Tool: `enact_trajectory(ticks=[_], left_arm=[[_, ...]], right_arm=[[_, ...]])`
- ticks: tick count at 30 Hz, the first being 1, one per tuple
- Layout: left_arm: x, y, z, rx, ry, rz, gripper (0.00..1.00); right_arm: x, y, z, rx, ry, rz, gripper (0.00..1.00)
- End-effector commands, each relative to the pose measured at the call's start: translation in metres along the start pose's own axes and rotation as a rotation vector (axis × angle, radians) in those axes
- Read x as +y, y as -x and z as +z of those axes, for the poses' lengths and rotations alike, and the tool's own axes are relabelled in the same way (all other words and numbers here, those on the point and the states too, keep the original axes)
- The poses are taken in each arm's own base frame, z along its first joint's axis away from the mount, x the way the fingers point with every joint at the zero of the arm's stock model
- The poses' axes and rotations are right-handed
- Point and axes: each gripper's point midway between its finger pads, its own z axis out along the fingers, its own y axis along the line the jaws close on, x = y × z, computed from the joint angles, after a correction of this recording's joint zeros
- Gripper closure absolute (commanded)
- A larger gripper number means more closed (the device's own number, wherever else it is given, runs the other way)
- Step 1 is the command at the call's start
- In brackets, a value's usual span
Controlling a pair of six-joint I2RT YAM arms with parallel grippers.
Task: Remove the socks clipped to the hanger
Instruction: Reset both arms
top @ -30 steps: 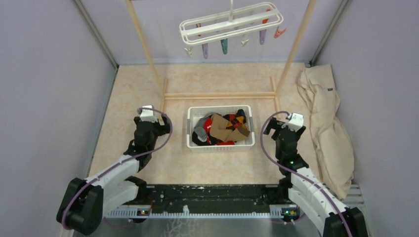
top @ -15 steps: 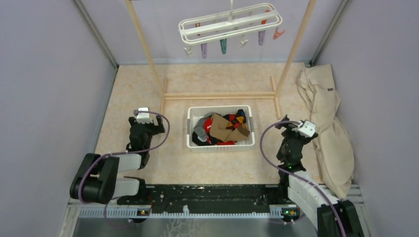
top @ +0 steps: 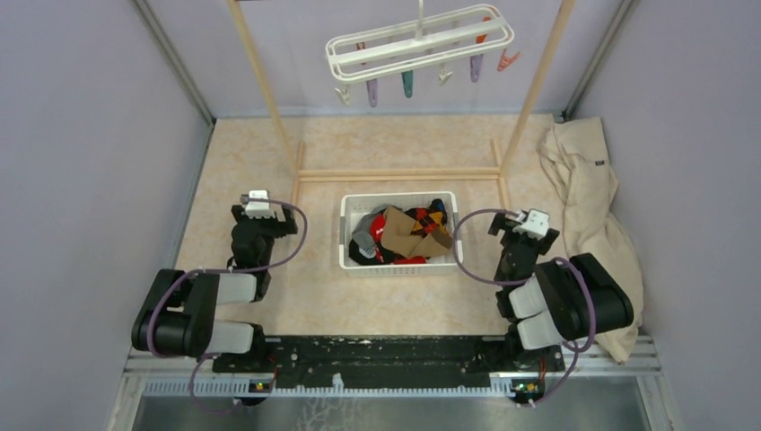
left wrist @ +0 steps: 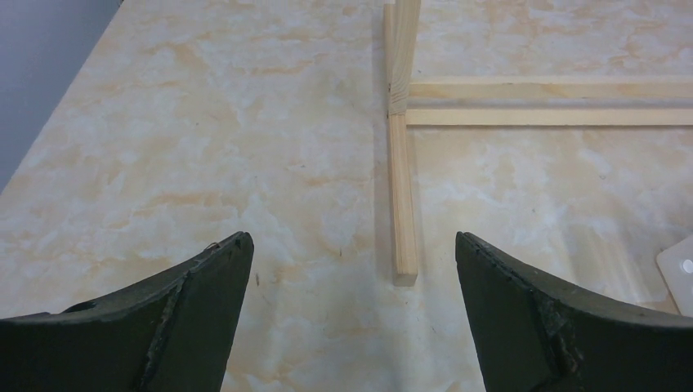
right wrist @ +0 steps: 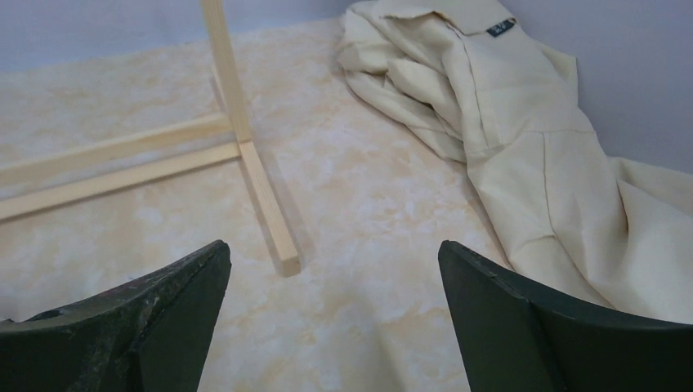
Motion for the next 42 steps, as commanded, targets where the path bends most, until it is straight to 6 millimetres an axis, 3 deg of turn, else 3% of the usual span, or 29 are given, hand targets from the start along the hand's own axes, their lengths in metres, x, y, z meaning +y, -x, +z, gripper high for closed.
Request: enact_trajectory(ticks=[1,5,12,17,23,42], left_arm=[[0.001,0.017,-0.003,-0.086,-0.011,0.016,0.01],[0.010,0.023,-0.020,-0.170,0.022,0.012,0.01],[0.013,0.022,-0.026,-0.255,0.026,0.026,0.01],[0.016,0.014,-0.017,-0.219,0.044,0.021,0.01],[0.012,-0.004,0.024,-0.050,0.047,0.045,0.01],[0.010,-0.006,0.024,-0.040,0.035,0.047,0.01]], right_arm=[[0.003,0.035,-0.005,-0.141,0.056,0.068,0.01],[0.027,0.025,-0.006,-0.132,0.199,-0.013,0.01],[0.027,0.026,0.000,-0.130,0.174,-0.016,0.01],[0.027,0.025,0.000,-0.129,0.174,-0.018,0.01],[0.028,0.025,-0.001,-0.132,0.185,-0.023,0.01],[0.032,0.026,-0.002,-0.136,0.206,-0.029,0.01]])
